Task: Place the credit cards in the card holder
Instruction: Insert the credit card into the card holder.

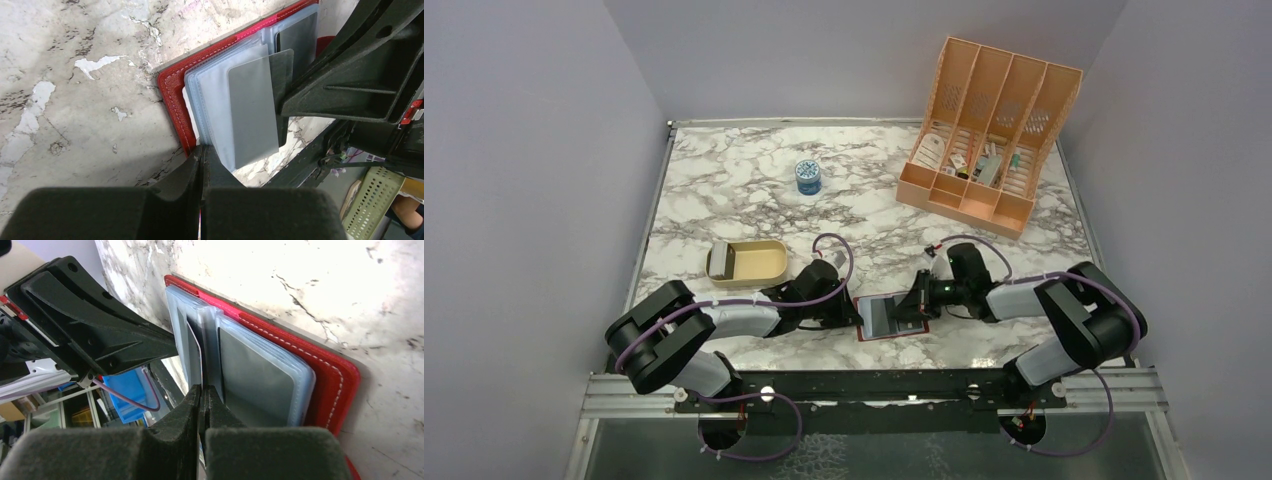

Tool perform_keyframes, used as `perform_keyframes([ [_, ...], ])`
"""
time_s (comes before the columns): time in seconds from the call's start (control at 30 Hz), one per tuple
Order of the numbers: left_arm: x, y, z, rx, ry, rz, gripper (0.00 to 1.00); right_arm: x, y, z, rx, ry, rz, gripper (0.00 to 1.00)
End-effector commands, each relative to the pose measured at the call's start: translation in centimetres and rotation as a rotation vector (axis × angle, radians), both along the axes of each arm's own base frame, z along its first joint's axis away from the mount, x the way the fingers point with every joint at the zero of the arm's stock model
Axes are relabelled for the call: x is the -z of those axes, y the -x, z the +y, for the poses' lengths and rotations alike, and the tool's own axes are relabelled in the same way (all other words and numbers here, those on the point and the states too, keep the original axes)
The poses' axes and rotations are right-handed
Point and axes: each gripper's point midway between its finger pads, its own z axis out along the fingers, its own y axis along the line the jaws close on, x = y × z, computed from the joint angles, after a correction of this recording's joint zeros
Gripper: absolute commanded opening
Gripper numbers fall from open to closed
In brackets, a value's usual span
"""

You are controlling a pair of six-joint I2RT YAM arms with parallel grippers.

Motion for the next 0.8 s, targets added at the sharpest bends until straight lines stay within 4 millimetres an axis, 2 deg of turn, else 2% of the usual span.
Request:
perform_keyframes([
  [0.0,1.7,1.0,1.0,0.019,-0.063,0.026,0.01,-0.1,-0.3,0.5,-0.025,0.005,-0.025,0.01],
  [0.77,1.7,0.8,0.9,0.026,-0.073,0.016,0.01,0.1,-0.1,1.6,-0.076,0.018,-0.022,0.01],
])
